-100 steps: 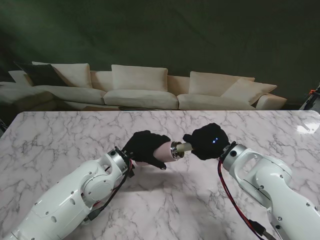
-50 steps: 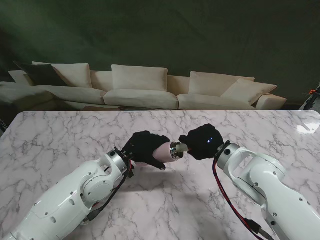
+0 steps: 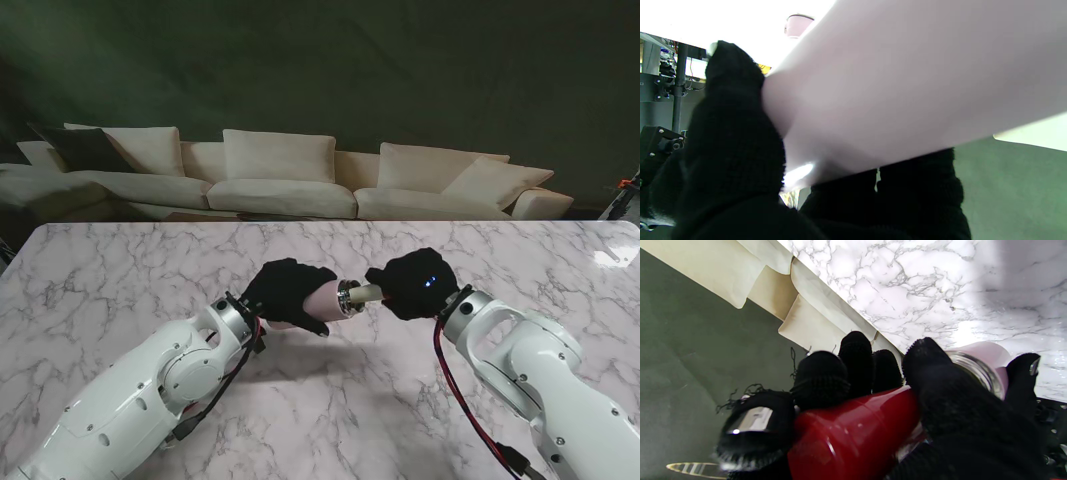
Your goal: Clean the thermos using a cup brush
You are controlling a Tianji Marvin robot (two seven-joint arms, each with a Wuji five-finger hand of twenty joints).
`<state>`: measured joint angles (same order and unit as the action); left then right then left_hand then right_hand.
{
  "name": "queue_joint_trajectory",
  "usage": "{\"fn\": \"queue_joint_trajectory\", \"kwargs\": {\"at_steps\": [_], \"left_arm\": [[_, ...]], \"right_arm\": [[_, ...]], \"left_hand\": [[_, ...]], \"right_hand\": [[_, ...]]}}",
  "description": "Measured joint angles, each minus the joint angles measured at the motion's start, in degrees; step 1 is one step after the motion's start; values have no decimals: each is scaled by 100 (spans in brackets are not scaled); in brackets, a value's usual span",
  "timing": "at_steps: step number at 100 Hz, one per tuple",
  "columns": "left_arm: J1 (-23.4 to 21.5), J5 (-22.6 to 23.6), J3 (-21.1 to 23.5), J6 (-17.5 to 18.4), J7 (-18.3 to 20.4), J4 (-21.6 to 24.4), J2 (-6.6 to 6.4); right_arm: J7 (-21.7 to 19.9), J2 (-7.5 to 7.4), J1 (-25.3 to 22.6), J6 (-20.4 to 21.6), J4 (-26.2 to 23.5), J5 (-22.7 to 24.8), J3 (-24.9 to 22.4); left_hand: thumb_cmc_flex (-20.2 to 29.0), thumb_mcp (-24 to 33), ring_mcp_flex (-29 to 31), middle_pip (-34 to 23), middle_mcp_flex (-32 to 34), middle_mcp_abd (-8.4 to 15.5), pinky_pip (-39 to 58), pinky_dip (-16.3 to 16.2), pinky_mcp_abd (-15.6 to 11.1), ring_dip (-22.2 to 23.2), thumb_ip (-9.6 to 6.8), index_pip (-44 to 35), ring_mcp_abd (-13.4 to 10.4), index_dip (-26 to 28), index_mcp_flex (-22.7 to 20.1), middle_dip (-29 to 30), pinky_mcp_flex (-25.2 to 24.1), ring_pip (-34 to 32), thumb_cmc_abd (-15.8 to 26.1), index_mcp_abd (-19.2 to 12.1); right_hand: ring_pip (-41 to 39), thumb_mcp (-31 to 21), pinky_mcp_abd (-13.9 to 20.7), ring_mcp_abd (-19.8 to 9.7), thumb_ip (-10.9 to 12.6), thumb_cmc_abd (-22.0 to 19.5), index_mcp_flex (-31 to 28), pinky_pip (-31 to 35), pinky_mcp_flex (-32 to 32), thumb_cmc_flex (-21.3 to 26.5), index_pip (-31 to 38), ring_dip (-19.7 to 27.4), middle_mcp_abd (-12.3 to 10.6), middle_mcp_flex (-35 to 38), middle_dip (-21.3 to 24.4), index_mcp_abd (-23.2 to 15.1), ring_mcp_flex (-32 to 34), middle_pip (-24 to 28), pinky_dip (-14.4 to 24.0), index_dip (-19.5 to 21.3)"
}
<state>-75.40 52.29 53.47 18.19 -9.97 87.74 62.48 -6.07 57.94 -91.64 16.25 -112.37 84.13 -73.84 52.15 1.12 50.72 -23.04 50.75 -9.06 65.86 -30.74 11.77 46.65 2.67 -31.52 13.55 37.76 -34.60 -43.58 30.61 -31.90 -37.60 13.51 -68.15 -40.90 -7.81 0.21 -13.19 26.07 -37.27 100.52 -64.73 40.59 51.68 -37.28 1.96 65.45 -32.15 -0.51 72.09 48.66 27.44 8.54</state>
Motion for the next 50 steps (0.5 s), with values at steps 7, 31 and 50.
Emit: {"fn": "queue_joint_trajectory", "kwargs": {"at_steps": [7, 31, 50], "left_arm": [[14, -16, -49, -8, 0, -5, -10], [31, -48, -87, -30, 10, -27, -10], [-27, 11, 56, 10, 17, 26, 4]], "right_arm": [[-54, -19, 120, -20, 92, -36, 148], [-113, -14, 287, -49, 252, -158, 296], [-22, 47, 21, -15, 30, -97, -33]], "left_hand": [[0, 0, 0, 0, 0, 0, 0, -1, 0, 0, 0, 0, 0, 0, 0, 0, 0, 0, 0, 0], [0, 0, 0, 0, 0, 0, 0, -2, 0, 0, 0, 0, 0, 0, 0, -1, 0, 0, 0, 0], [0, 0, 0, 0, 0, 0, 0, -3, 0, 0, 0, 0, 0, 0, 0, -1, 0, 0, 1, 0]], "right_hand": [[0, -2, 0, 0, 0, 0, 0, 0, 0, 1, 0, 1, 0, 0, 0, 0, 2, 0, -1, 0], [-43, -3, -3, 0, 2, 1, -61, 1, -1, 2, 7, 3, 1, 1, 0, -5, 4, 0, -4, 0], [-43, -3, -3, 0, 2, 3, -61, 1, -3, 2, 7, 3, 1, 1, 0, -6, 4, 0, -4, 0]]}}
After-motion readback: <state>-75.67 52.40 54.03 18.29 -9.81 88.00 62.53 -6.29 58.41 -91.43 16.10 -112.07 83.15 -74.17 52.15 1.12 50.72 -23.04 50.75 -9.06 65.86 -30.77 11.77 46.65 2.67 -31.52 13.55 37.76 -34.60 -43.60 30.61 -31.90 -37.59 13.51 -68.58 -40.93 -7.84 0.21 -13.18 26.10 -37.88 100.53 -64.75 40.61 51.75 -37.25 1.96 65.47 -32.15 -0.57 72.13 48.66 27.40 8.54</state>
